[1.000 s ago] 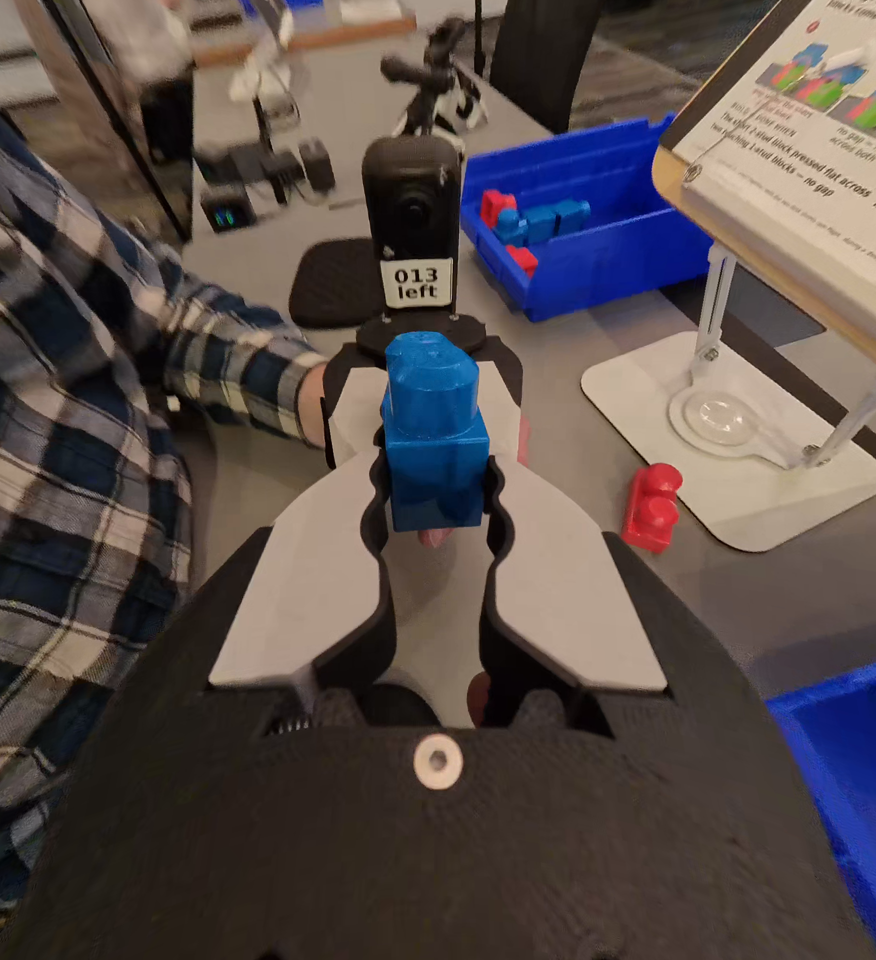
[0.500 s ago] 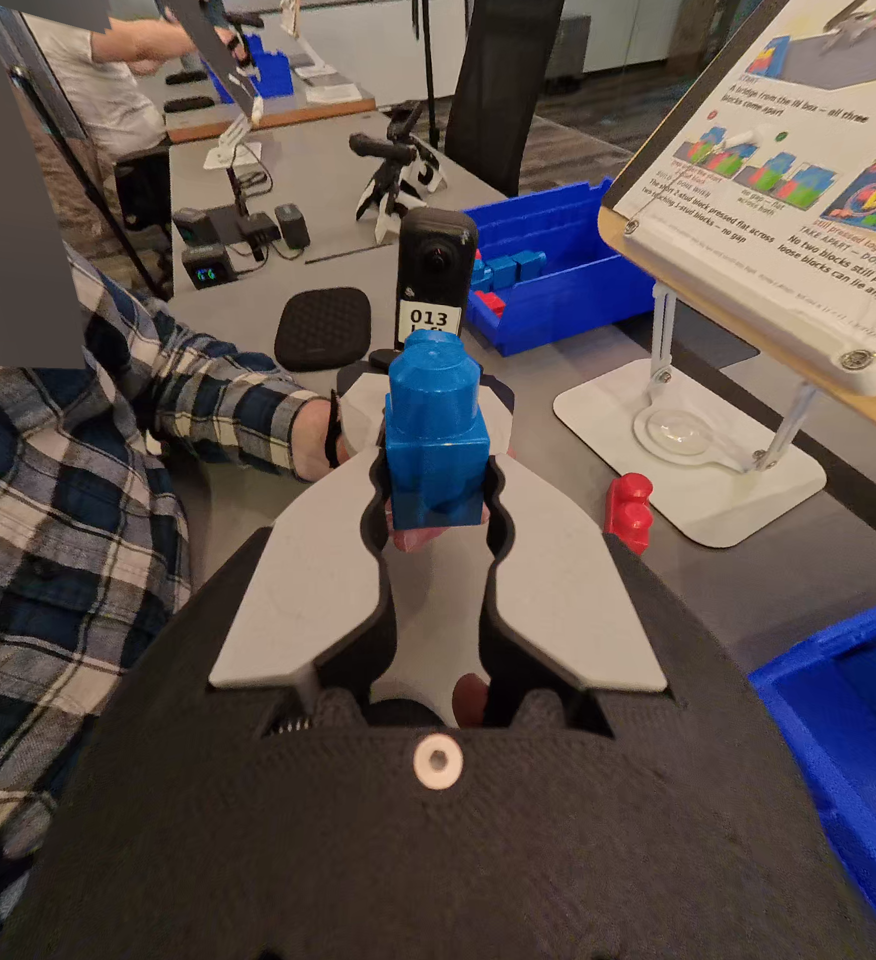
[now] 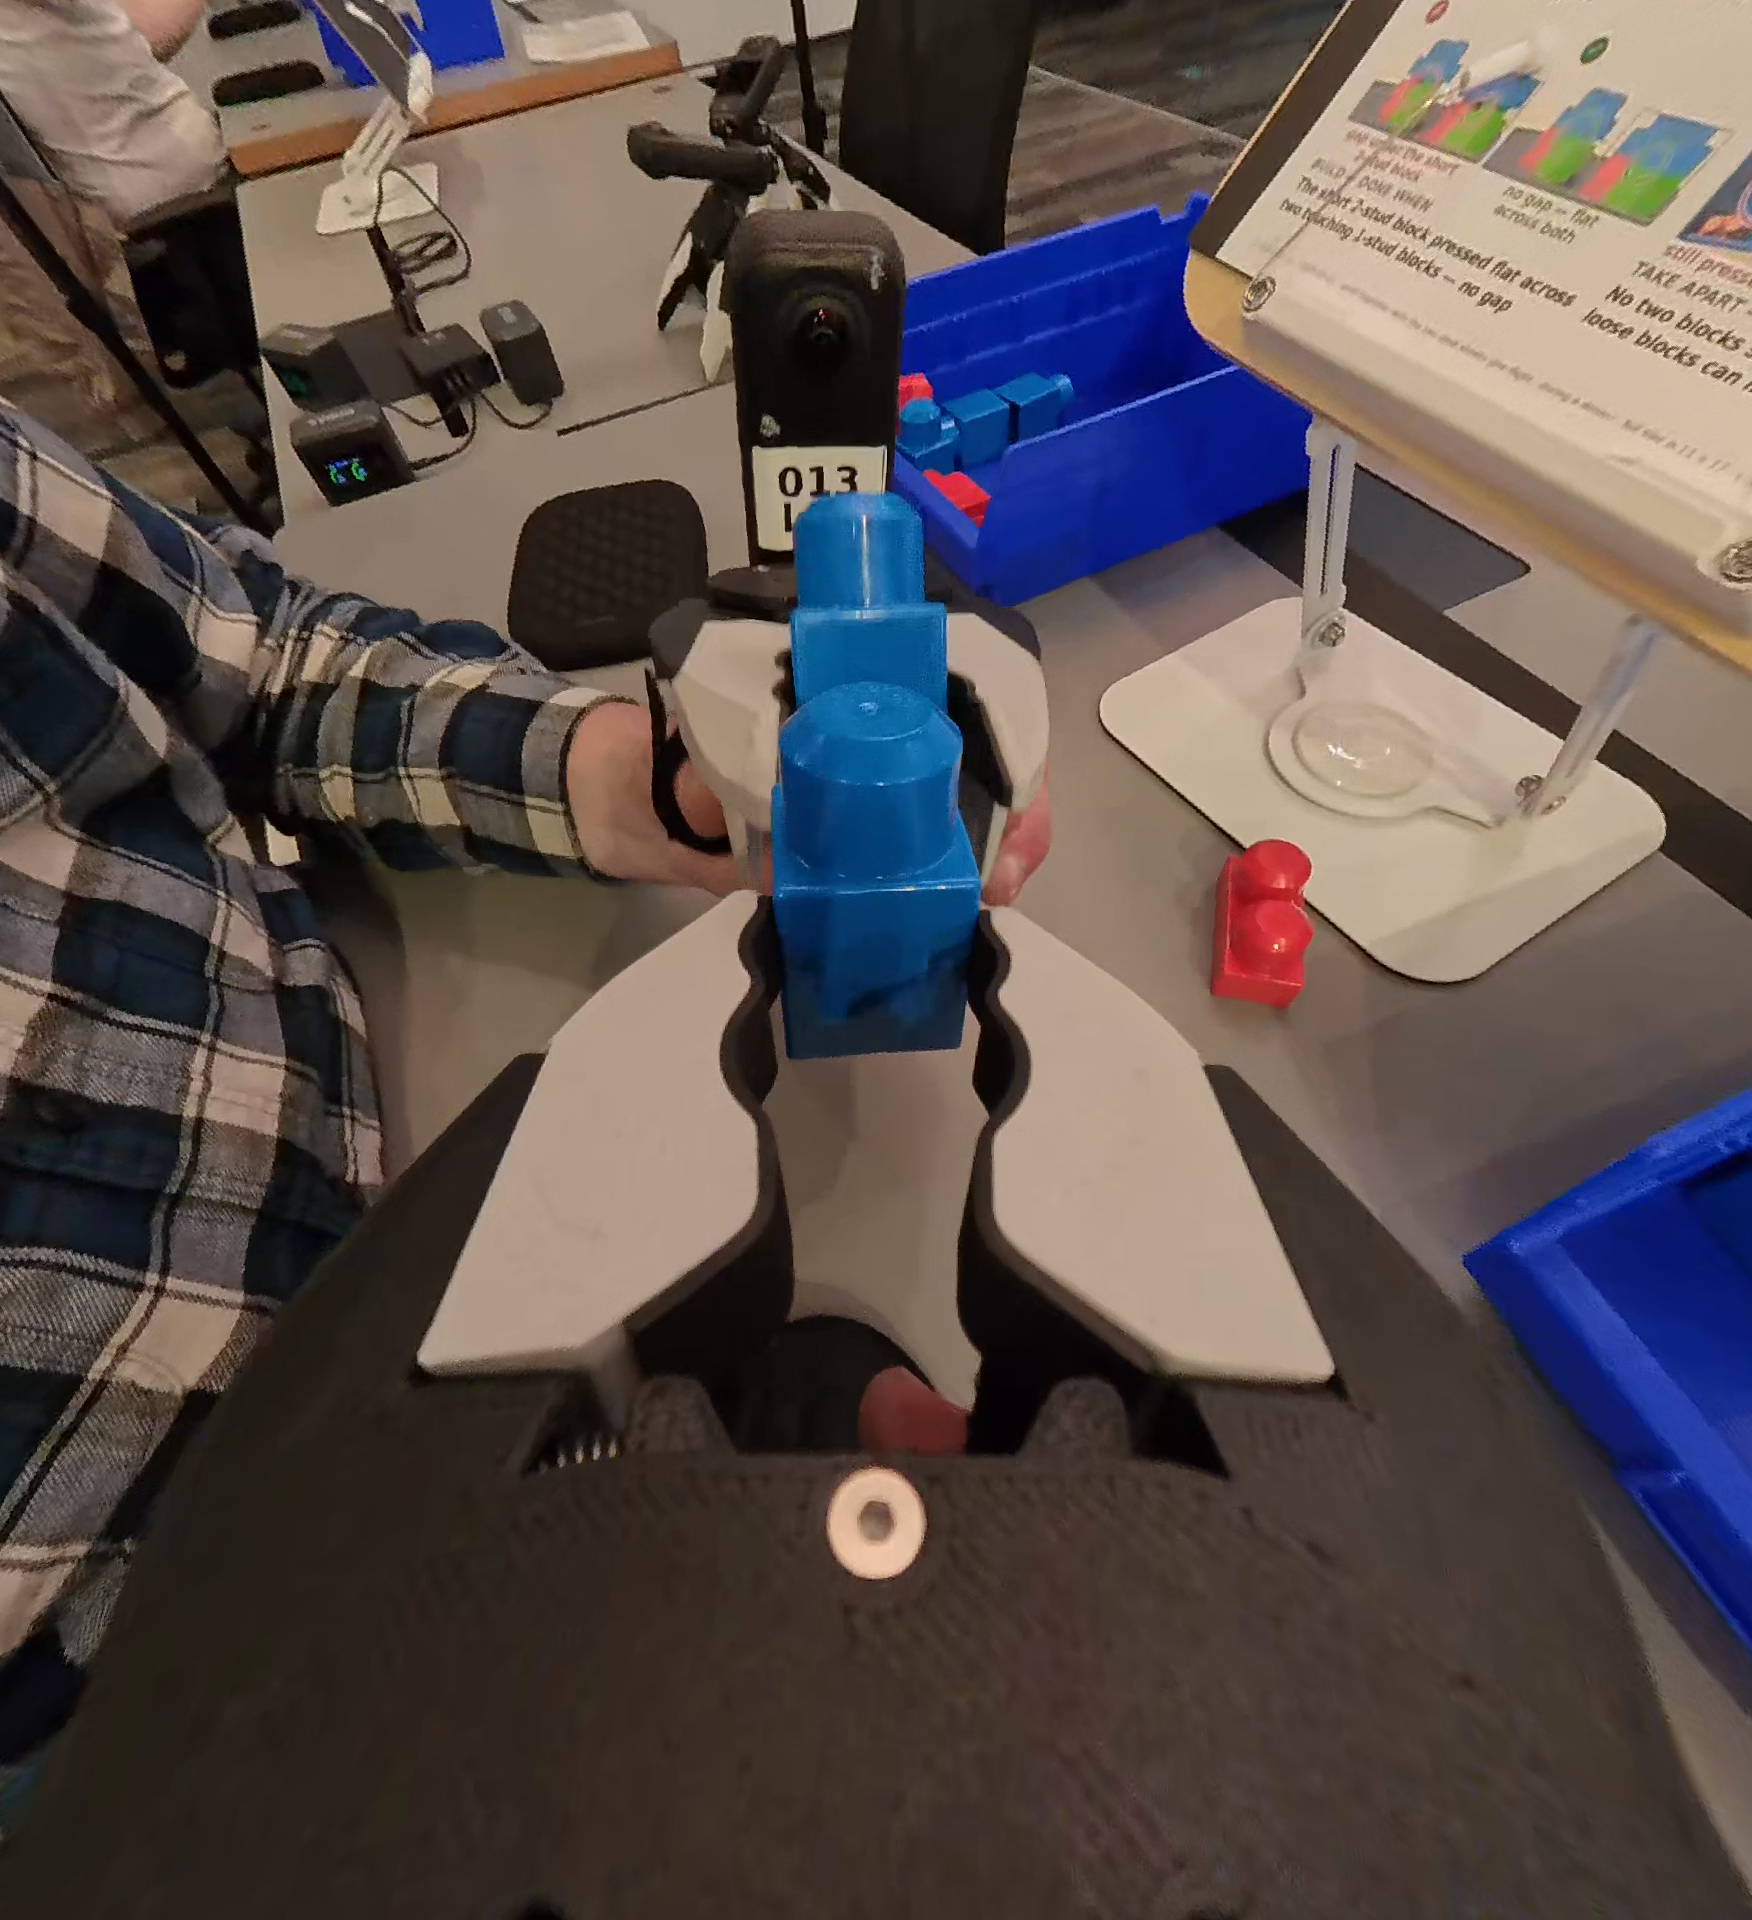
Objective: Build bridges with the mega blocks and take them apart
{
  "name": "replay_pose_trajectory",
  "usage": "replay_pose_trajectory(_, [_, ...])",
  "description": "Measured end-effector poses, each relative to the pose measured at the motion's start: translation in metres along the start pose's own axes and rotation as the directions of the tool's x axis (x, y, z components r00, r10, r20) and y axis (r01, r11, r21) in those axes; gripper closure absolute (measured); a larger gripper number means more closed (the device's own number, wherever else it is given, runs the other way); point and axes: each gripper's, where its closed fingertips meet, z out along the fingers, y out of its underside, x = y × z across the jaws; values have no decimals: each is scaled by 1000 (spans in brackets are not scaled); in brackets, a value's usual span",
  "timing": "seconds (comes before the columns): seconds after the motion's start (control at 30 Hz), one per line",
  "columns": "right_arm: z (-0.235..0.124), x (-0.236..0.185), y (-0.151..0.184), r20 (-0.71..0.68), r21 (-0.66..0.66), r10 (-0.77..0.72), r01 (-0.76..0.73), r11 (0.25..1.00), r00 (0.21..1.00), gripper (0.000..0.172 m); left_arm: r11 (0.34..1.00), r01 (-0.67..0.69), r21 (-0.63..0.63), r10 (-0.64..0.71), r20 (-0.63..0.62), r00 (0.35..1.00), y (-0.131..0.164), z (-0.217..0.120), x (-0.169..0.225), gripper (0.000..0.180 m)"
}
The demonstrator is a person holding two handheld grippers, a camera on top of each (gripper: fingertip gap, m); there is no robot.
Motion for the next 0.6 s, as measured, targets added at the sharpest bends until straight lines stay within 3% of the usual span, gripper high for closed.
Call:
replay_pose_trajectory(0.13, [5,1,0,17,16,2,-3,1000,1000,136,1000,0,-5,0,-3,1000,4,-3,-1,140])
replay_pose_trajectory(0.23, [10,-1,-3,80,58,43,-48,997,996,136,999,51,7,-50,-83,995,8,-2,7,141])
replay_pose_trajectory(0.4, [23,0,5,35,-12,23,-22,1000,999,136,986,151,74,-143,-104,984,10,-1,6,141])
replay_pose_trajectory(0.6, [32,3,12,-28,-103,-3,0,995,1000,136,990,128,63,-125,-60,990,12,-2,0,140])
